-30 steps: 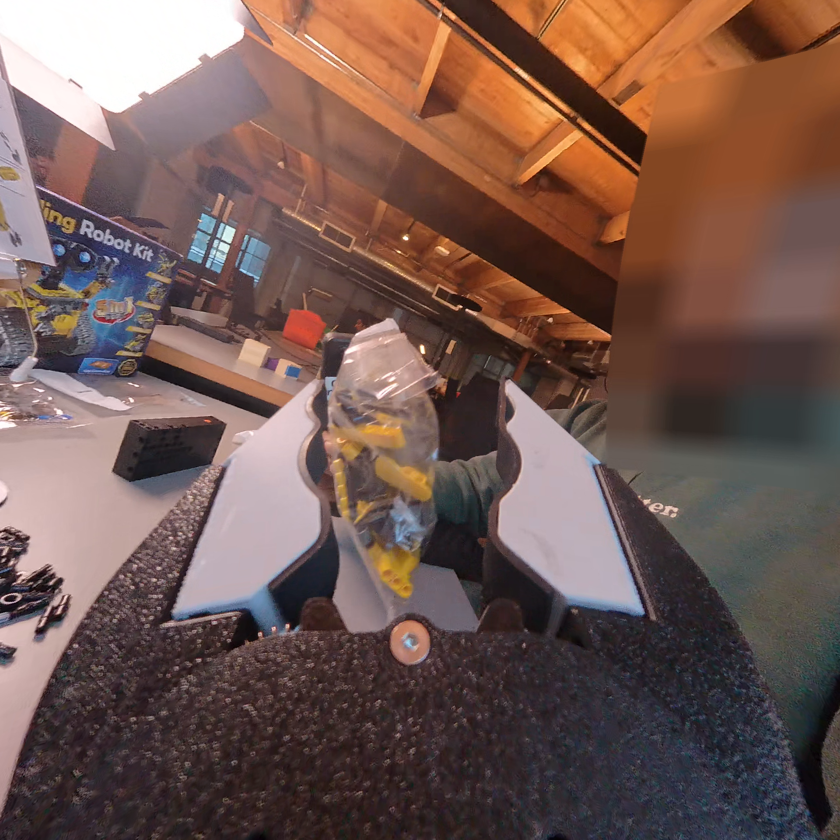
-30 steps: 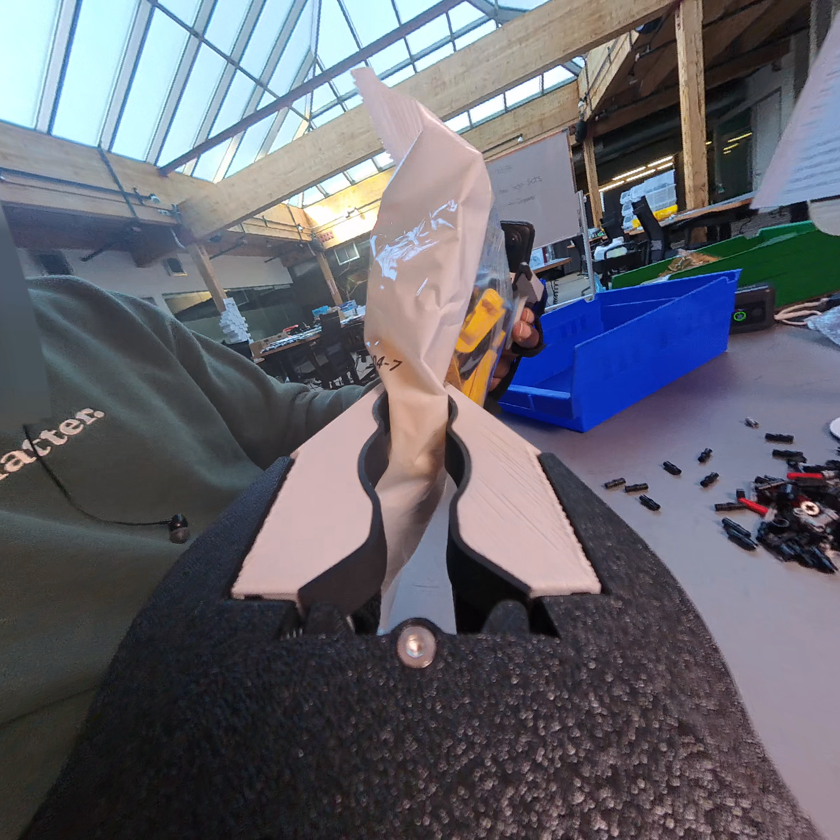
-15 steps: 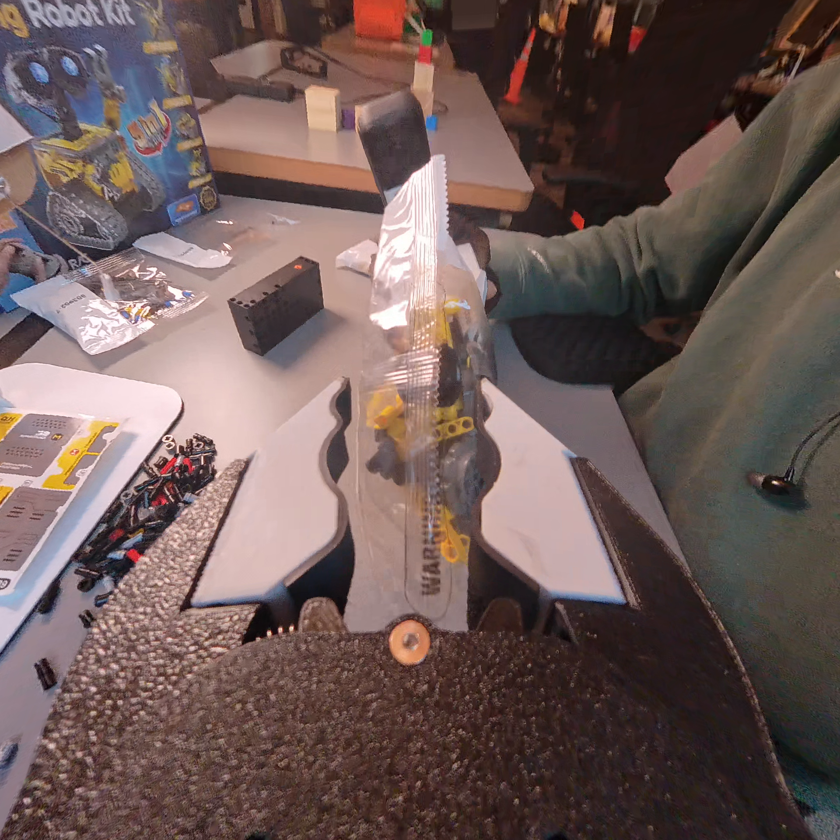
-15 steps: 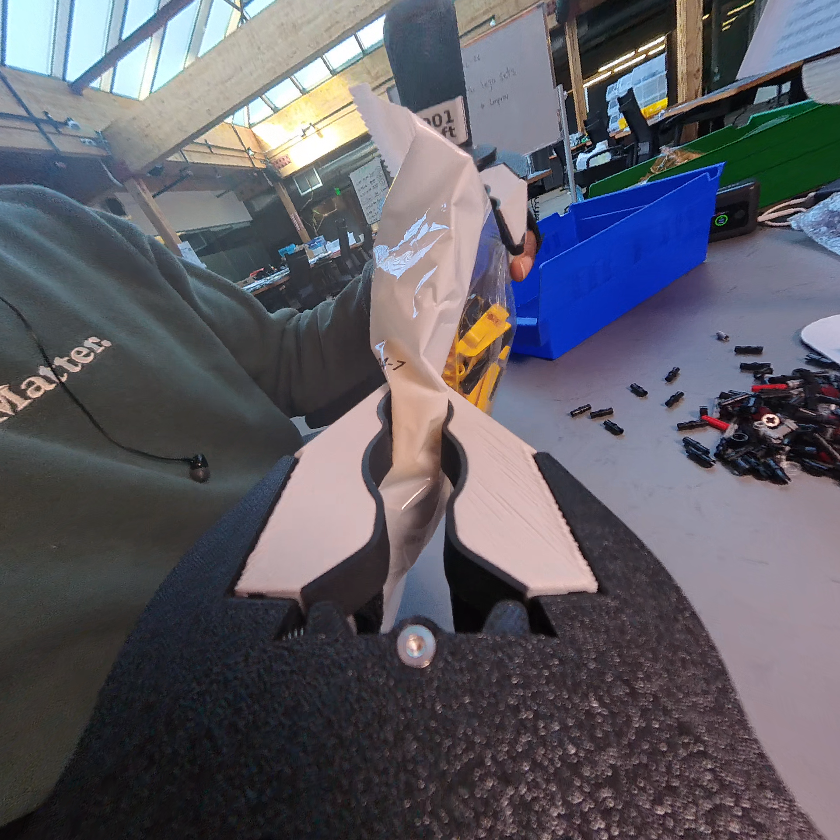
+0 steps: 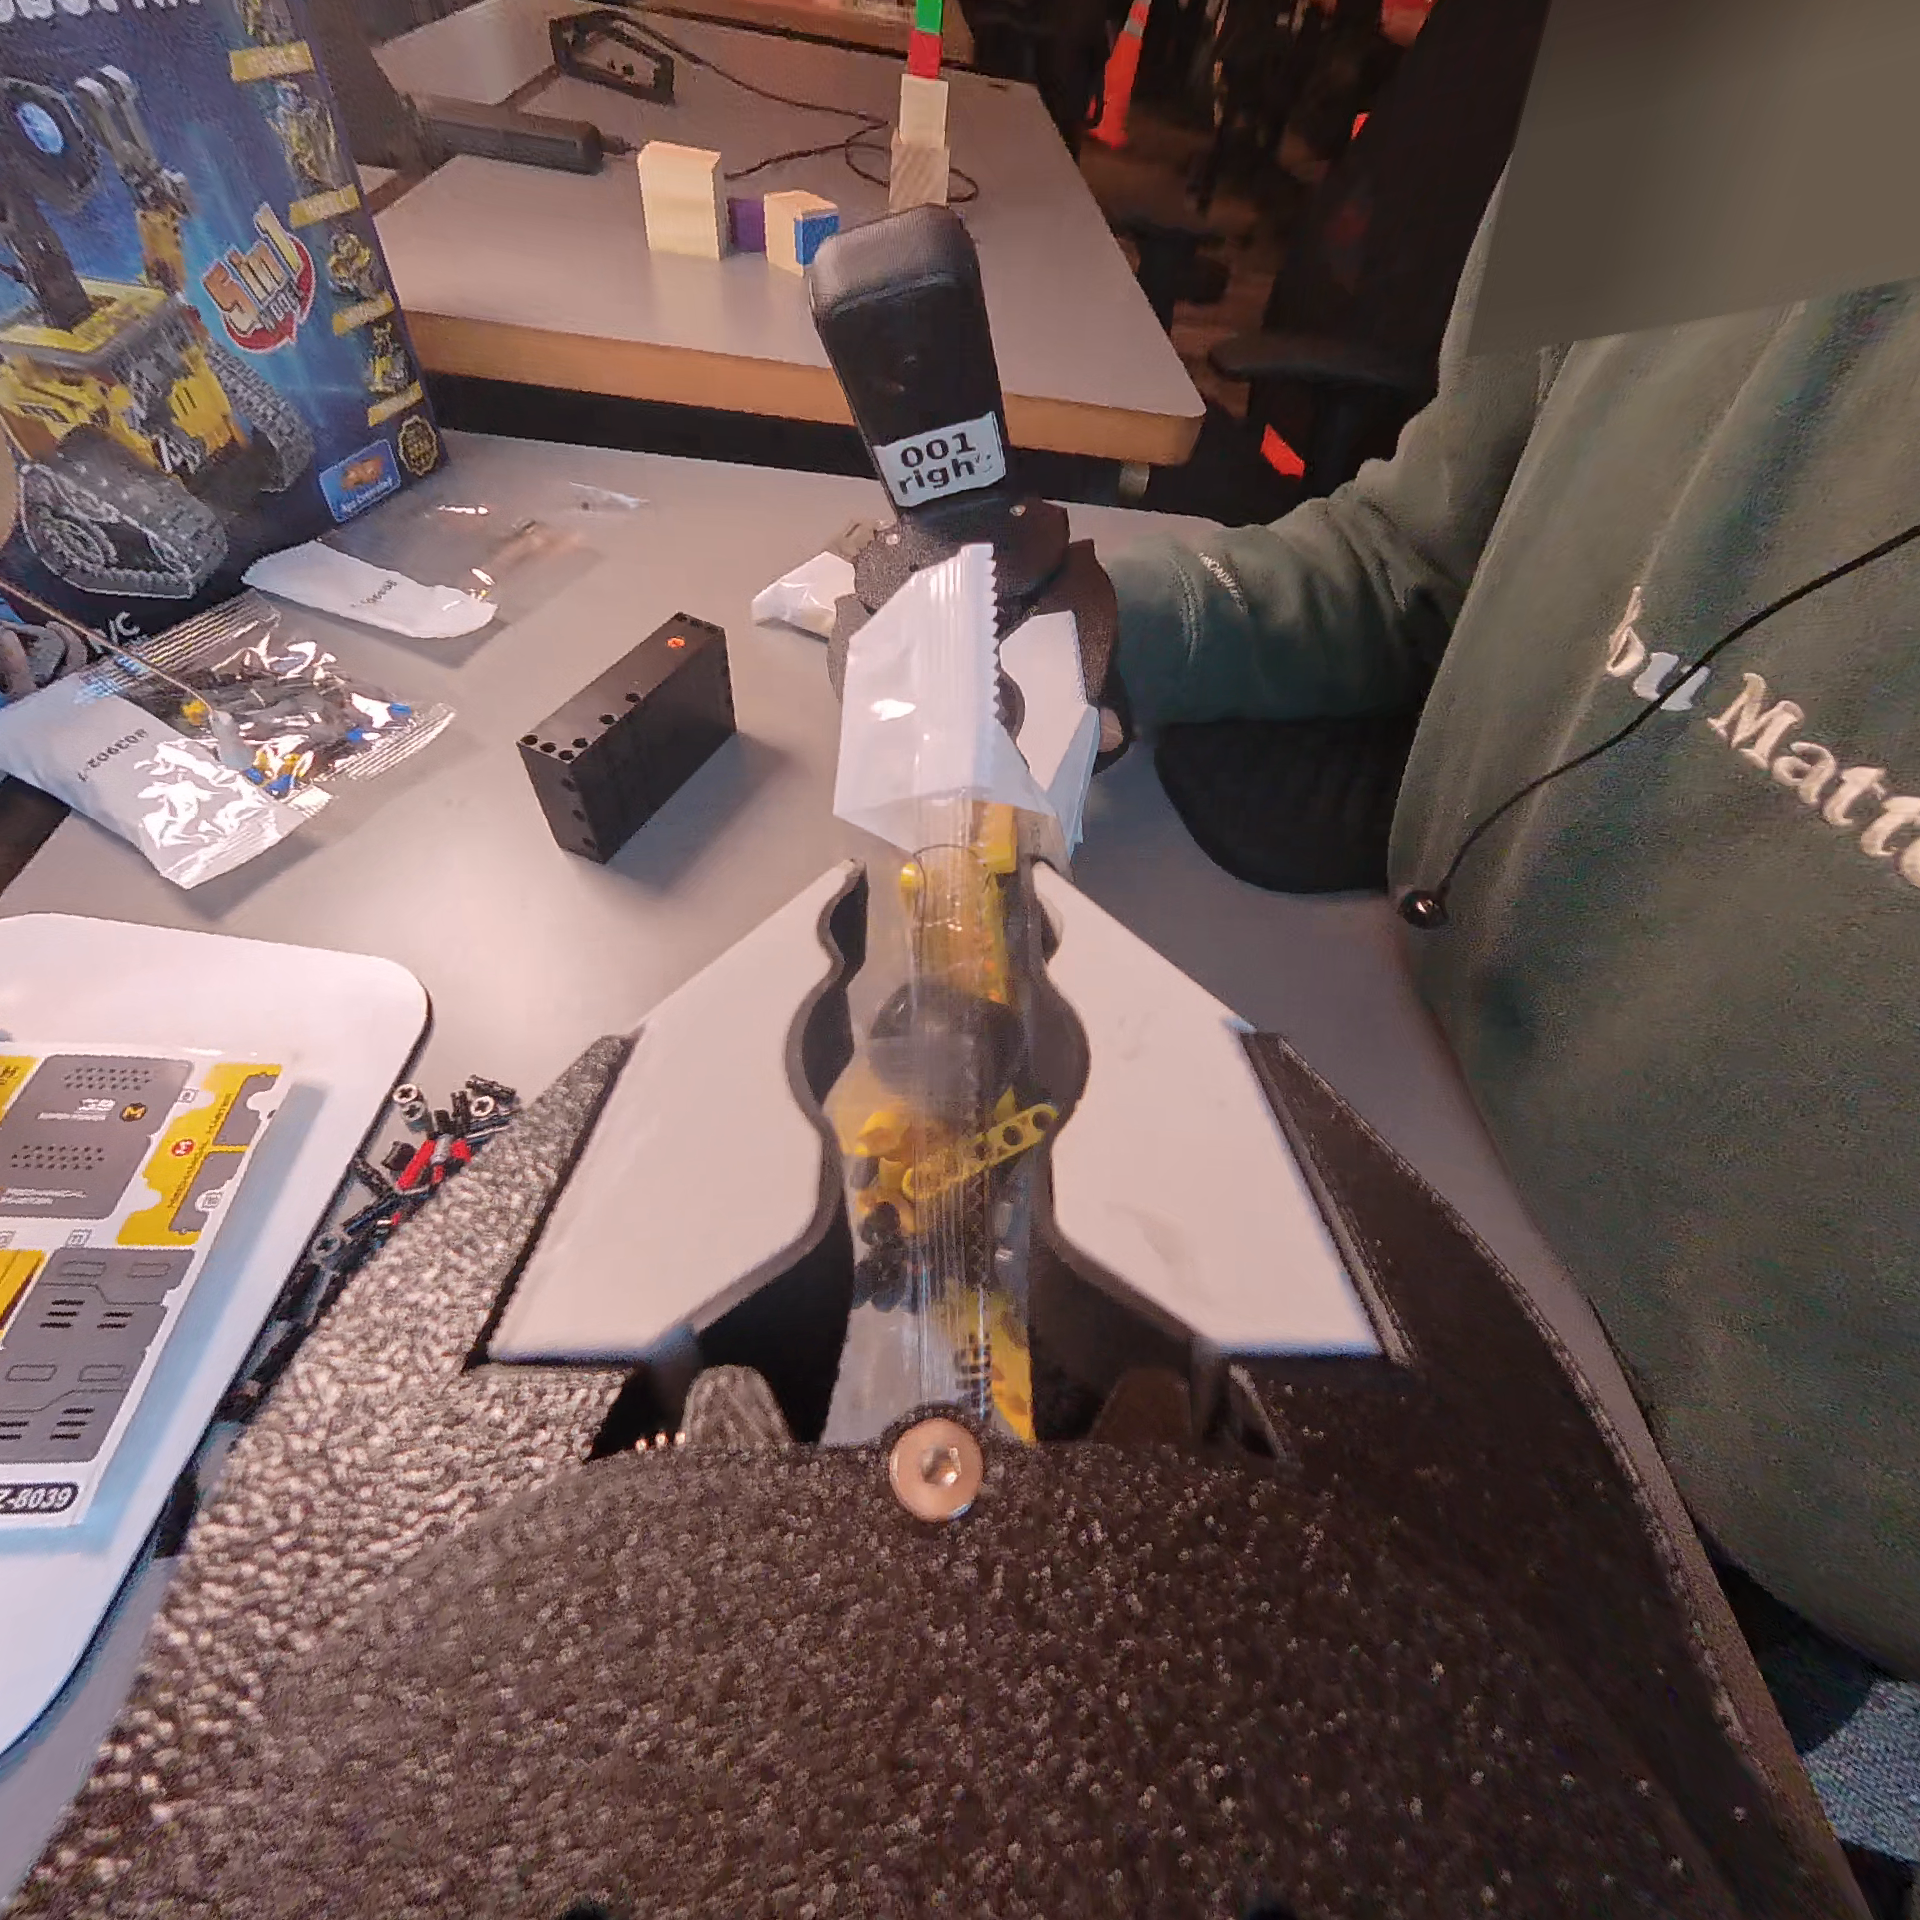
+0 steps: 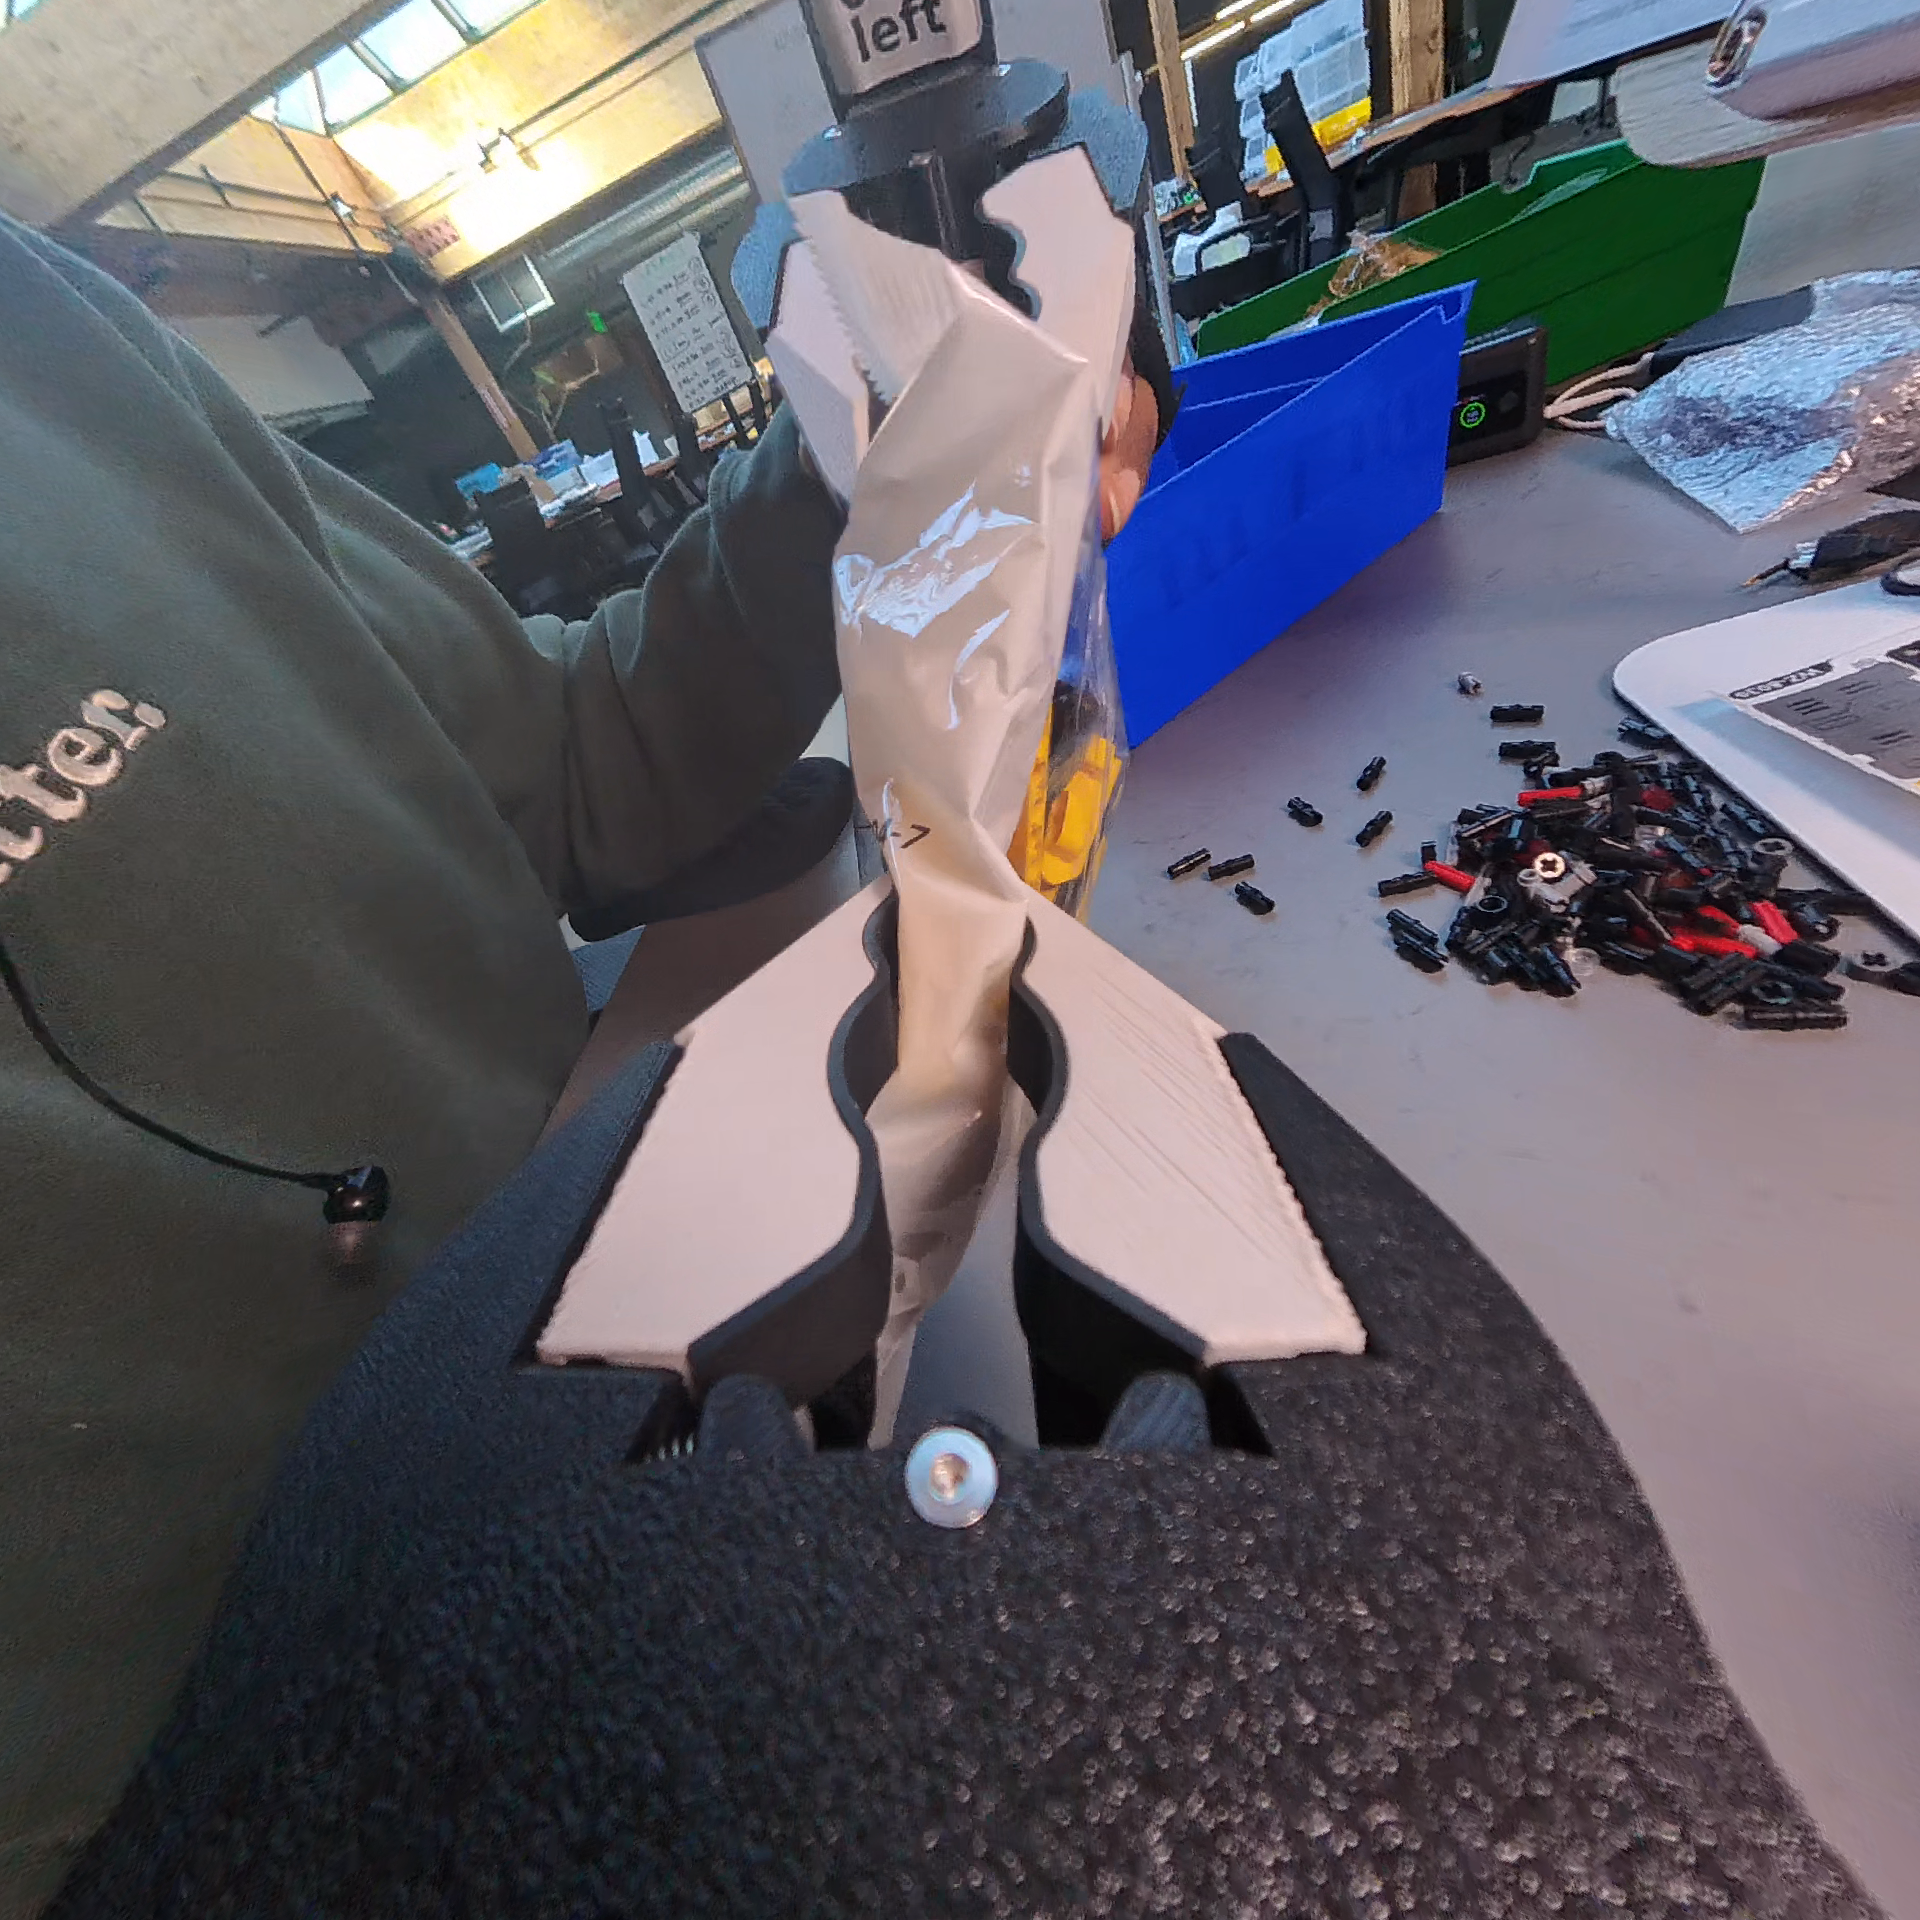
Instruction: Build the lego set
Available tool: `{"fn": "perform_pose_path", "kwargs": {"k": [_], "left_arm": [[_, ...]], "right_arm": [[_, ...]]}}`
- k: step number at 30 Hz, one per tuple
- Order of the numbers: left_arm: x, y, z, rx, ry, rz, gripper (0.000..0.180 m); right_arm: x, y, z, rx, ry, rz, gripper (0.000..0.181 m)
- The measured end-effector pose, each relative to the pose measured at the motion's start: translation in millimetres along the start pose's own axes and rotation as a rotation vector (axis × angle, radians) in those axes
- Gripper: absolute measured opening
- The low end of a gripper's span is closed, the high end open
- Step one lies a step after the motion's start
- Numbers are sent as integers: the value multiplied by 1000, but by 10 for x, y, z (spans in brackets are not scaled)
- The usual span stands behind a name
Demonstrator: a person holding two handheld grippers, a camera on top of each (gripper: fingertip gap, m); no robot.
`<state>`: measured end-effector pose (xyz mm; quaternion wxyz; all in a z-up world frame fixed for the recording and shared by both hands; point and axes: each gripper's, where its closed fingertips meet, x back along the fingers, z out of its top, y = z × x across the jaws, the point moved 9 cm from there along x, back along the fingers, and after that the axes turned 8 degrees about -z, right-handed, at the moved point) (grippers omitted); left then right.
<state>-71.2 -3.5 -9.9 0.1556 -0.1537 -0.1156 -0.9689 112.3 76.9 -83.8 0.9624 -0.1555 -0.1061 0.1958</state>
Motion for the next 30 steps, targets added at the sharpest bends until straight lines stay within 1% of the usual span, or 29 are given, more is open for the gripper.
{"fn": "perform_pose_path", "kwargs": {"k": [4,6,9,12,17,21,26,30], "left_arm": [[3,85,8,-41,-55,96,19],[18,156,42,-50,-63,128,6],[43,233,75,-52,-105,143,0],[134,349,80,-37,-126,151,0],[297,639,47,-9,-77,140,0],[413,757,-15,44,-49,127,0],[495,812,-79,111,6,125,0],[428,801,-109,126,55,150,0]], "right_arm": [[-91,-57,22,63,-30,0,12],[-122,-112,-6,83,-40,-17,12],[-129,-190,-33,84,-43,-33,12],[-150,-281,-51,60,-64,-73,12],[-240,-542,-26,90,-42,-104,13],[-320,-654,4,204,-61,-155,15],[-277,-672,2,328,-125,-212,25],[-150,-710,-67,367,-153,-200,23]]}}
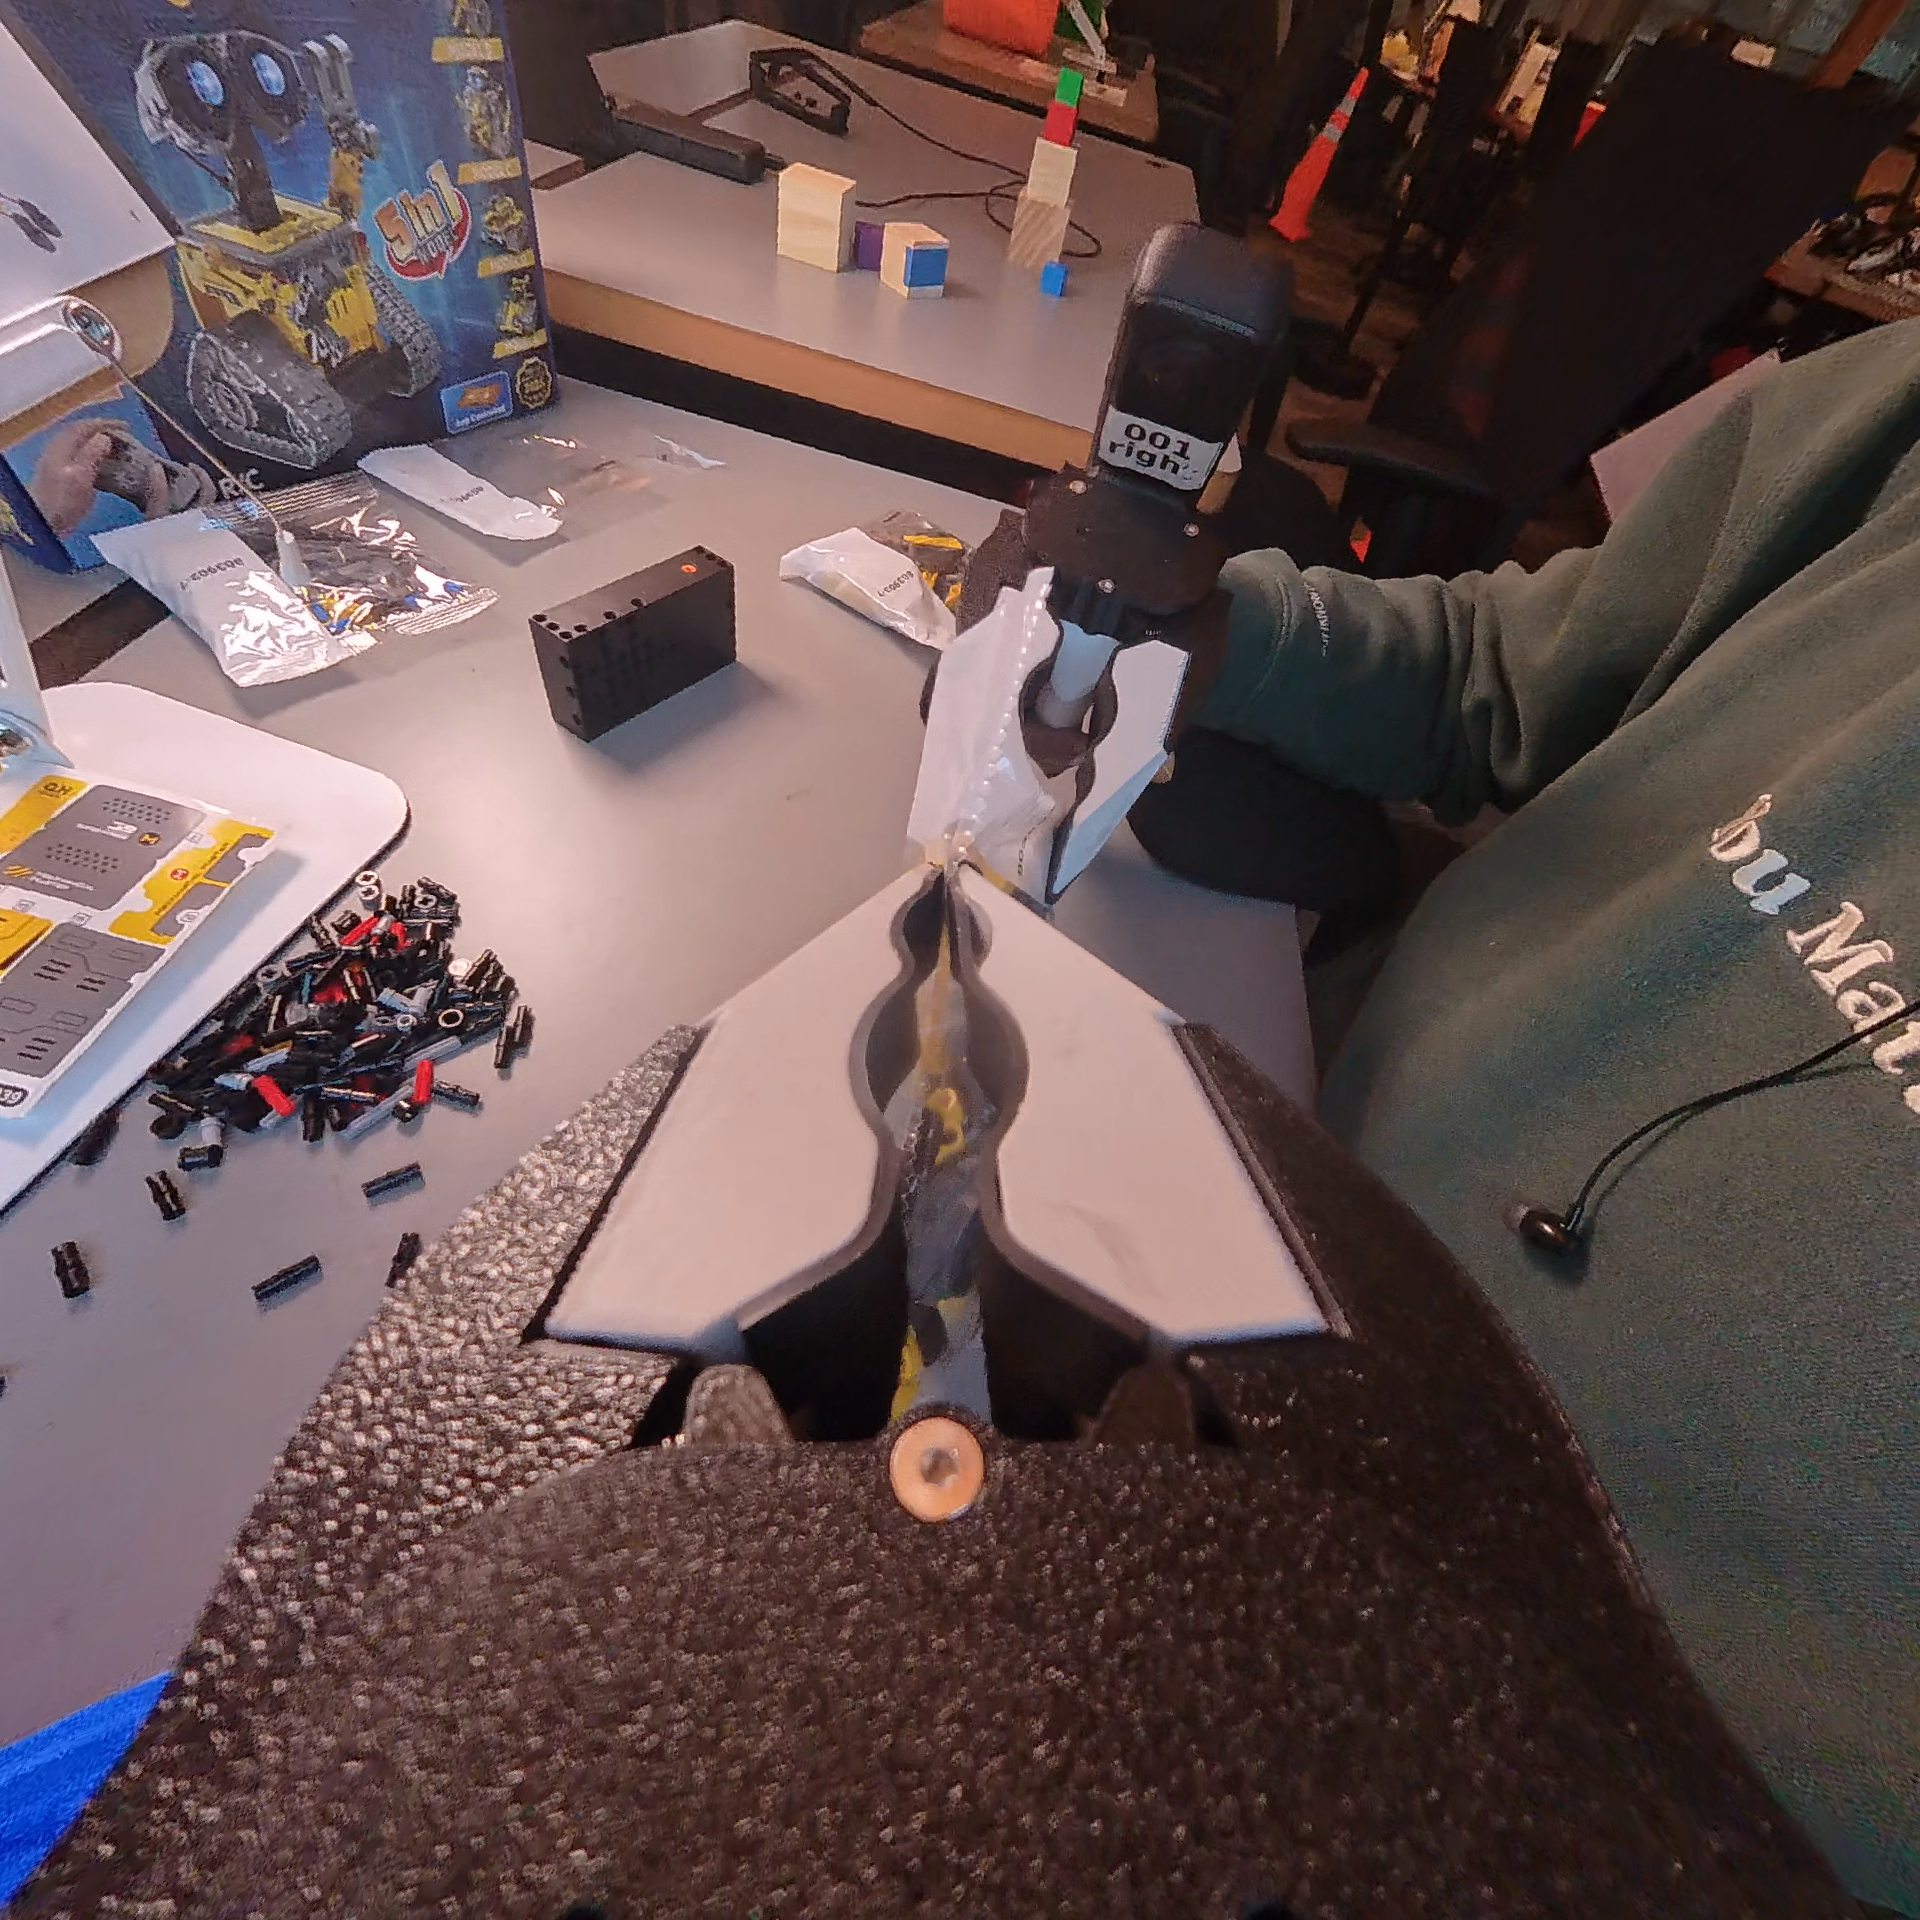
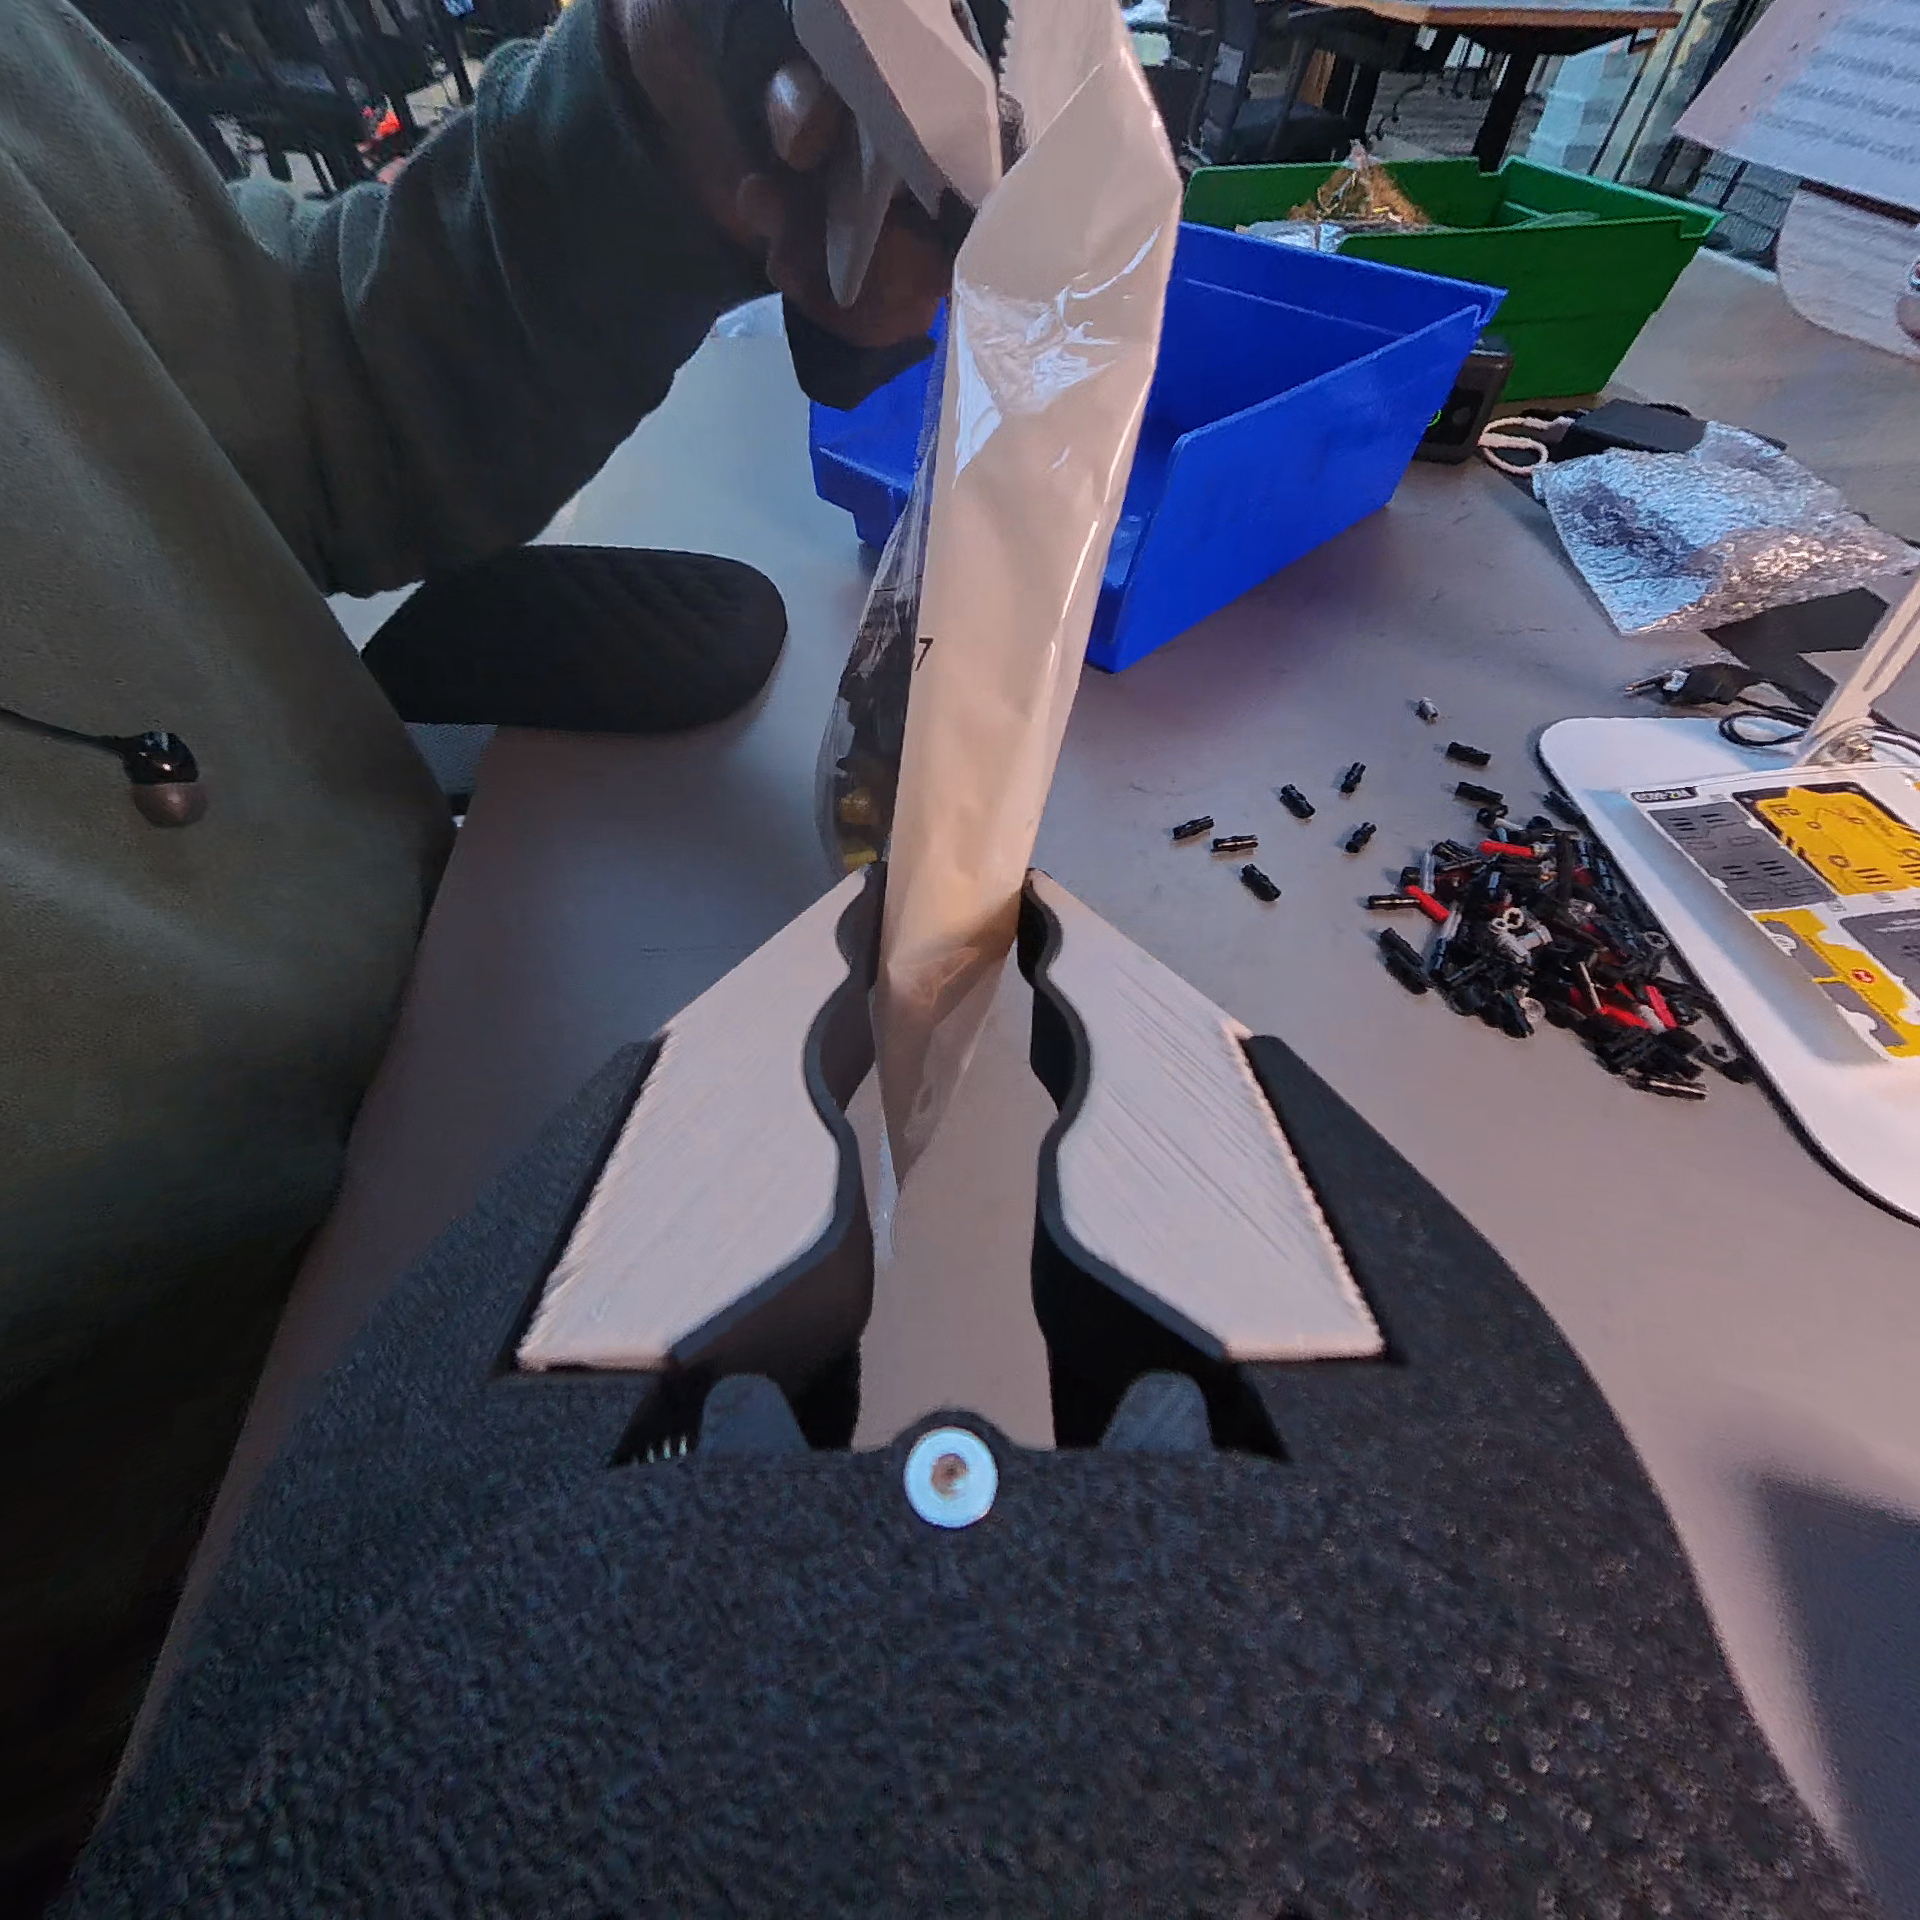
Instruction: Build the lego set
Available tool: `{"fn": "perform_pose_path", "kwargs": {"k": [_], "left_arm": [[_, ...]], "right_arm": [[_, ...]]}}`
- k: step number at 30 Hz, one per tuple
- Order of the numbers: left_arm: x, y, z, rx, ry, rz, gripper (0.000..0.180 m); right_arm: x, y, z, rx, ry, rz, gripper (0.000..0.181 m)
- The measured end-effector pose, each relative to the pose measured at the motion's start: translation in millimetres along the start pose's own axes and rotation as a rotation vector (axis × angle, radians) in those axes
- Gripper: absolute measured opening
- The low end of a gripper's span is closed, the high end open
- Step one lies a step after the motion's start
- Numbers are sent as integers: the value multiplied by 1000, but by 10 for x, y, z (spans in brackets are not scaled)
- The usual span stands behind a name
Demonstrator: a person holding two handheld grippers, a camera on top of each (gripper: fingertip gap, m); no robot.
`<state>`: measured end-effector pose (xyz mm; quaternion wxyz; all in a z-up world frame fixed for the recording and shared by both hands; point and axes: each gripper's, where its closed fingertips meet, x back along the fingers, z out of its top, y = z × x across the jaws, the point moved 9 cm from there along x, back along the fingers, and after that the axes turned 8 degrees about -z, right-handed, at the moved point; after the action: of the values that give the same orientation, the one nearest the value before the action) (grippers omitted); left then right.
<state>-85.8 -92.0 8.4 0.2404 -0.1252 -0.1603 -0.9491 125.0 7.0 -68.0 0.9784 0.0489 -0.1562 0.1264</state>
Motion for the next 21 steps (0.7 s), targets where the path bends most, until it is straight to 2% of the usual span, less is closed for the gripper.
{"fn": "perform_pose_path", "kwargs": {"k": [4,5,14,21], "left_arm": [[-110,-85,-11,18,33,54,0],[-116,-125,-21,33,41,60,0],[-280,-341,-85,48,-40,33,0],[-282,-413,-213,83,-19,-41,0]], "right_arm": [[150,84,-65,1,-9,-12,22],[190,121,-92,-1,-11,-21,15],[208,153,-316,-44,-78,-57,15],[186,109,-392,-80,-119,-74,16]]}}
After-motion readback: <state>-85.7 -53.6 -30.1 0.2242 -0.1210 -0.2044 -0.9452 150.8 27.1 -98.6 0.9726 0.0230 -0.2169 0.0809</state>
